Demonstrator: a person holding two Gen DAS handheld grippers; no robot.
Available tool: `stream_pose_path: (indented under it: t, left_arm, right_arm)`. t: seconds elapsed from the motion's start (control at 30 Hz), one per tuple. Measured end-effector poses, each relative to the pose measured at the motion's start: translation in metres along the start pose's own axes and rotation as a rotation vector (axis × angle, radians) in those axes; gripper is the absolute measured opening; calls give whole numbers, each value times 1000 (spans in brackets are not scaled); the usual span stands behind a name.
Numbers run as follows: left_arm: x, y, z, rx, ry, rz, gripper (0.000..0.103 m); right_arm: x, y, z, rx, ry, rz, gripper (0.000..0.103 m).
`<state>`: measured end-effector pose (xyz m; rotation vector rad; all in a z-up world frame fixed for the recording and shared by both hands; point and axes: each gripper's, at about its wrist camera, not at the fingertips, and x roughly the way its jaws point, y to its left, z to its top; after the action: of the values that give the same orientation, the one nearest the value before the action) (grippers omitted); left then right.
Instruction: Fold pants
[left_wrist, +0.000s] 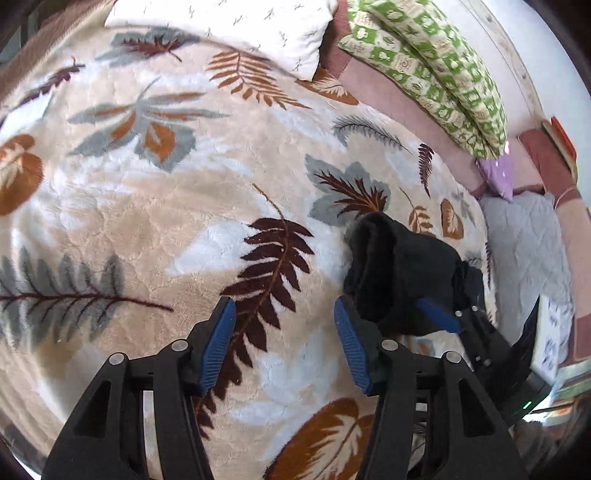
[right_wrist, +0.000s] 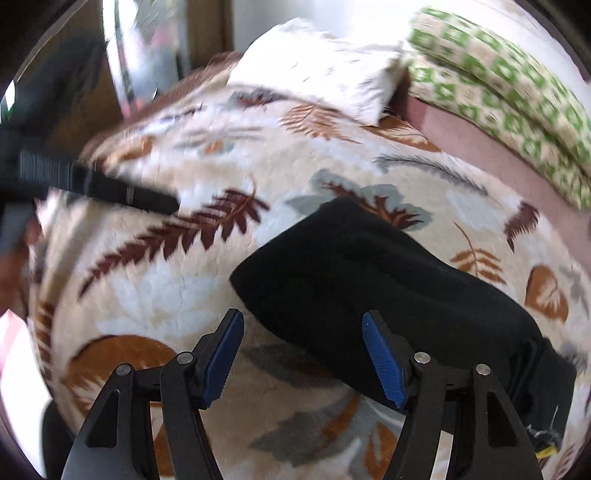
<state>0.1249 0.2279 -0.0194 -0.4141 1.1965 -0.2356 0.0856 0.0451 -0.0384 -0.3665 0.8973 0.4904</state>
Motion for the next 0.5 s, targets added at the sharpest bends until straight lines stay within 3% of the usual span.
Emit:
stream_pose_path:
  t: [0.13, 0.2, 0.3, 0.33, 0.37, 0.43, 0.5]
  left_arm:
    - [16, 1, 13, -45, 28, -49, 55]
    - [24, 1, 20, -66, 37, -72, 55]
    - [39, -6, 29, -77, 70, -100, 55]
    - [45, -9, 31, -71, 85, -114, 55]
    - [49, -13, 32, -67, 98, -124, 55]
    - [61, -24, 35, -46, 120, -148, 54]
    - [69, -31, 39, -41, 137, -164, 55]
  right_arm:
    - [26, 17, 6, -39, 34, -44, 72]
    - [37, 23, 7, -64, 38, -107, 72]
    - [43, 17, 9, -23, -6, -155, 69]
    - [45, 13, 10, 0, -9, -141, 63]
    - [47, 5, 9, 34, -5, -125, 48]
    - [44, -9, 6, 89, -22, -96, 34]
    - [36, -22, 3, 139, -51, -60, 30]
